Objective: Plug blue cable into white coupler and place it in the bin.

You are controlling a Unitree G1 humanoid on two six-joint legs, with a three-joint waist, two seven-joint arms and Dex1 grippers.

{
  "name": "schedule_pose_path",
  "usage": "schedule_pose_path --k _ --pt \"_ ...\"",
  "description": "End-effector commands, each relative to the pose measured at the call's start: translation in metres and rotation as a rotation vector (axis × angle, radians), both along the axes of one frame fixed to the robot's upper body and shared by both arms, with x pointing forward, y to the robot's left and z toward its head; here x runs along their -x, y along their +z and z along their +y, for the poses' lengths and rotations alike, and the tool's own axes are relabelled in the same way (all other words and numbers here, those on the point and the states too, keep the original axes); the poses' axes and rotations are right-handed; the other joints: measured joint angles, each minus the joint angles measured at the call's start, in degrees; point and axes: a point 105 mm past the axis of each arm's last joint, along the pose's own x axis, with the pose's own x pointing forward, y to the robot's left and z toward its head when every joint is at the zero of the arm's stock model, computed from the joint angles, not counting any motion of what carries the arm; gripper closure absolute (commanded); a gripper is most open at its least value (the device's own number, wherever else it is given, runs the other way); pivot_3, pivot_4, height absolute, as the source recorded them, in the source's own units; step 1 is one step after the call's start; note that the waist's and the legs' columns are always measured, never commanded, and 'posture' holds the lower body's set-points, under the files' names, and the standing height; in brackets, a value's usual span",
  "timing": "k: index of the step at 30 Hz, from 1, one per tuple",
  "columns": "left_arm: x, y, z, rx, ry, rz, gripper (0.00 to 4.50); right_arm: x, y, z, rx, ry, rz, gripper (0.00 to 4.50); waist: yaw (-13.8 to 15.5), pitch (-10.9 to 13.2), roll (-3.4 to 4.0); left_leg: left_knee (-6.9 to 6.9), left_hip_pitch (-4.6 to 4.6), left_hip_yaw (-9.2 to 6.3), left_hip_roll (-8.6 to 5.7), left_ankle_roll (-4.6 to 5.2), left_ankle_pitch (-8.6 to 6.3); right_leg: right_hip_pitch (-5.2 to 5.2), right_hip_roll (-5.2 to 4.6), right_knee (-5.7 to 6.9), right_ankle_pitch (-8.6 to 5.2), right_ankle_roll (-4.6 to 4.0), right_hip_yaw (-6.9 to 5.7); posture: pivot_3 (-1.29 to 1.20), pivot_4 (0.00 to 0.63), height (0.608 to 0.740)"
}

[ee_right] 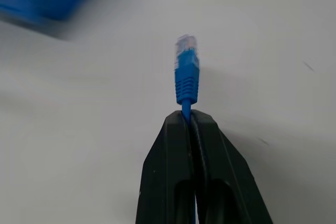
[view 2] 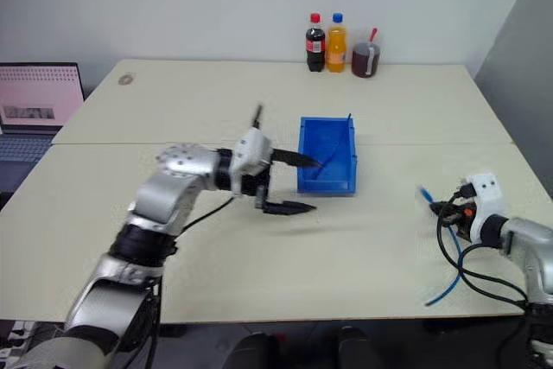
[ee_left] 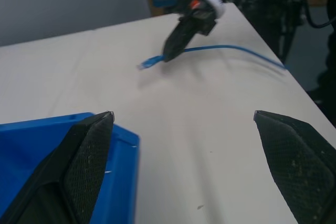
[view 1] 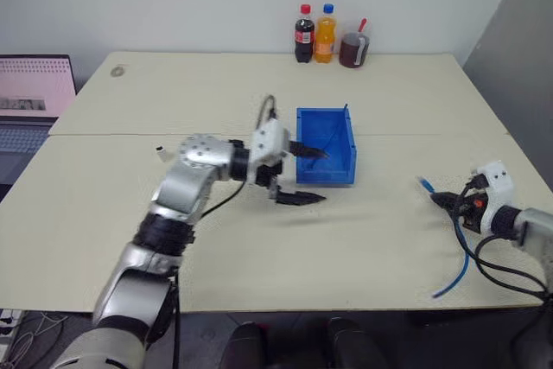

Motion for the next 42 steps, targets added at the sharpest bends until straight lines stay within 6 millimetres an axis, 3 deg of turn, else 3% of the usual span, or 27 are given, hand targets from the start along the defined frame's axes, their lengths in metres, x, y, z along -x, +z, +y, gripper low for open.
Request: schedule_pose_path --k 1,5,8,11,13,17,21,25,27,29,32,35,39,42 --pt "0.024 -0.017 0.04 -0.033 0.117 0.041 0.0 0.009 0.005 0.06 -0.01 0.297 0.019 4.49 -0.64 0.12 -0.34 -0.01 0.13 -0.05 0.07 0.0 0.0 0.11 0.06 -0.02 -0.01 -0.02 -0.01 0.0 0.15 0.74" --pt "0.073 -0.042 0.066 -0.049 0.239 0.177 0.0 0.003 -0.008 0.114 0.004 0.492 0.053 4.49 -1.14 0.52 -0.77 -0.19 0.34 -0.15 0.19 -0.01 0.0 0.22 -0.1 0.03 -0.12 -0.22 0.0 0.0 0.15 0.74" --pt "0.11 -0.061 0.075 -0.027 0.362 0.244 0.0 -0.009 -0.022 0.156 0.033 0.594 0.046 4.49 -1.04 0.61 -0.82 -0.09 0.18 -0.08 0.48 -0.03 -0.01 0.17 -0.28 -0.02 -0.12 -0.22 -0.01 0.0 0.15 0.74" --pt "0.13 -0.076 0.077 0.001 0.508 0.256 0.0 -0.016 -0.035 0.182 0.043 0.66 0.046 4.49 -0.13 0.61 -0.83 -0.08 0.11 -0.11 0.4 -0.04 -0.01 0.16 -0.39 -0.07 -0.12 -0.23 -0.06 0.0 0.15 0.74" --pt "0.142 -0.084 0.079 0.019 0.597 0.264 0.0 -0.015 -0.049 0.191 0.063 0.713 0.073 4.49 0.49 0.59 -0.86 -0.07 0.1 -0.21 0.24 -0.04 -0.01 0.11 -0.53 -0.04 -0.16 -0.28 -0.14 0.0 0.15 0.74" --pt "0.151 -0.085 0.076 0.056 0.695 0.263 0.0 -0.01 -0.072 0.189 0.109 0.782 0.149 3.6 1.72 0.61 -0.82 -0.01 0.06 -0.19 0.03 -0.04 -0.01 0.14 -0.83 -0.04 -0.38 -0.65 -0.16 0.0 0.15 0.74" --pt "0.152 -0.088 0.077 0.048 0.715 0.263 0.0 -0.011 -0.081 0.185 0.112 0.787 0.175 2.61 1.65 0.56 -0.84 0.06 0.25 -0.1 0.03 -0.03 -0.01 0.21 -0.85 -0.02 -0.39 -0.64 -0.12 0.0 0.15 0.74" --pt "0.142 -0.089 0.082 0.014 0.674 0.23 0.0 -0.014 -0.08 0.179 0.097 0.737 0.145 1.63 1.6 0.54 -0.84 0.0 0.37 -0.03 0.07 -0.03 -0.01 0.22 -0.77 -0.01 -0.4 -0.66 -0.1 0.0 0.15 0.74" --pt "0.113 -0.083 0.085 -0.035 0.566 0.147 0.0 -0.014 -0.055 0.164 0.039 0.639 0.069 1.21 1.64 0.52 -0.83 0.01 0.42 -0.03 0.1 -0.03 -0.01 0.22 -0.66 0.02 -0.4 -0.67 -0.09 0.0 0.15 0.74" --pt "0.094 -0.08 0.084 -0.089 0.459 0.093 0.0 -0.008 -0.033 0.153 -0.008 0.564 0.018 0.92 3.6 0.59 -0.55 0.07 0.39 0.03 0.0 -0.01 0.02 0.18 -0.68 0.07 -0.47 -0.76 -0.43 0.0 0.15 0.74" --pt "0.073 -0.089 0.074 -0.181 0.244 0.045 0.0 0.013 -0.005 0.141 -0.065 0.475 -0.043 0.92 3.38 0.56 -0.56 0.06 0.25 0.14 0.04 -0.03 0.03 0.16 -0.64 0.02 -0.46 -0.76 -0.42 0.0 0.15 0.74" --pt "0.048 -0.096 0.065 -0.217 0.105 0.028 0.0 0.035 0.009 0.137 -0.085 0.424 -0.102 0.92 2.56 0.48 -0.66 0.03 -0.11 0.3 -0.02 -0.03 -0.02 0.06 -0.67 -0.08 -0.07 -0.29 -0.27 0.0 0.15 0.74" --pt "0.022 -0.109 0.047 -0.257 -0.056 0.03 0.0 0.06 0.018 0.136 -0.105 0.372 -0.153 0.92 2.06 0.47 -0.68 0.03 -0.4 0.2 -0.1 -0.05 -0.08 -0.17 -0.41 -0.03 -0.06 -0.26 -0.44 0.0 0.15 0.74" --pt "0.011 -0.117 0.038 -0.294 -0.146 0.041 0.0 0.068 0.018 0.133 -0.109 0.298 -0.171 0.92 1.76 0.47 -0.7 0.06 -0.52 0.19 -0.02 -0.04 -0.08 -0.29 -0.25 0.04 -0.08 -0.29 -0.57 0.0 0.15 0.74"
